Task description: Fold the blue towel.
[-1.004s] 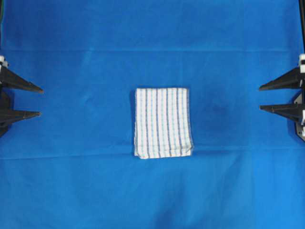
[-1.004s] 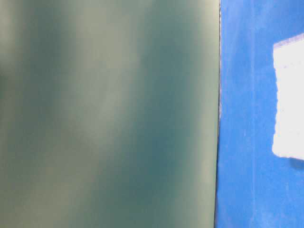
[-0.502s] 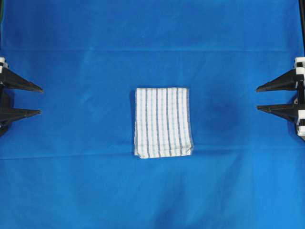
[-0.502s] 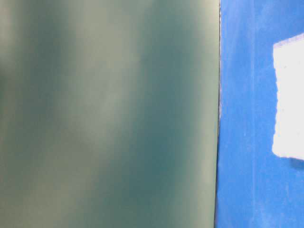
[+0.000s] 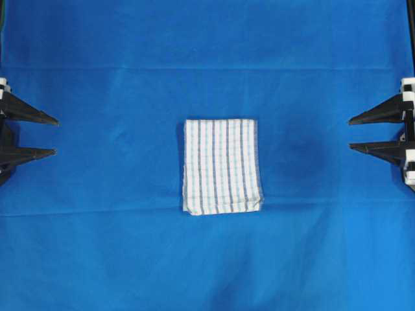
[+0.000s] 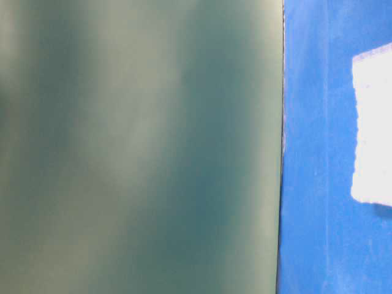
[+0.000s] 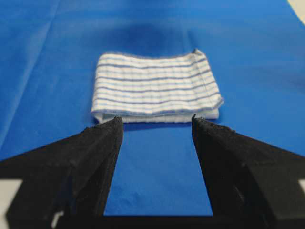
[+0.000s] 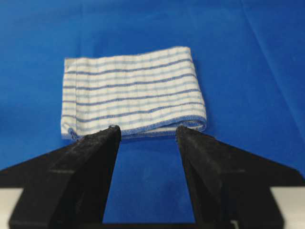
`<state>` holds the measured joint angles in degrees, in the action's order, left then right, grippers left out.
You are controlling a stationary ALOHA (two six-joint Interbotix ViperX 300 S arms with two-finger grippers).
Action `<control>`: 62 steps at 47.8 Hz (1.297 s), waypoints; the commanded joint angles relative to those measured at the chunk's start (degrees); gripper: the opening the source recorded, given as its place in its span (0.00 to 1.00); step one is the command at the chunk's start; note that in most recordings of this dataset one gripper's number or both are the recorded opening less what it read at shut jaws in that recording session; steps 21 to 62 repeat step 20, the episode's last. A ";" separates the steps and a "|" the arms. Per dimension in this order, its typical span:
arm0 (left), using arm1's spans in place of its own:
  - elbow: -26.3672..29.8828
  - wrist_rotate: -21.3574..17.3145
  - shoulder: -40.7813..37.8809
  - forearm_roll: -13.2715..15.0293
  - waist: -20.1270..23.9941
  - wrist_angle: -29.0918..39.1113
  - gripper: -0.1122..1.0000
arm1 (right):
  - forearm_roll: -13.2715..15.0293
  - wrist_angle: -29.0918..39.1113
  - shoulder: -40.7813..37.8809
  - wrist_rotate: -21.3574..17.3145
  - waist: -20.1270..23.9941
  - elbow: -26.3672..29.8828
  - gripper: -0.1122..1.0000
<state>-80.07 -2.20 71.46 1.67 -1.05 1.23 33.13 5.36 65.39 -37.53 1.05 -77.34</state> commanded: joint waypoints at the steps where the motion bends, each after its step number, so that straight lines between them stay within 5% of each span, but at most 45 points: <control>1: 0.70 0.09 -0.44 0.09 0.09 -0.26 0.58 | -0.09 -0.44 -0.53 -0.09 -0.09 1.05 0.61; 62: 0.70 0.09 -0.44 0.09 0.18 0.00 0.58 | -0.09 0.00 -0.53 -0.09 -0.09 1.14 0.61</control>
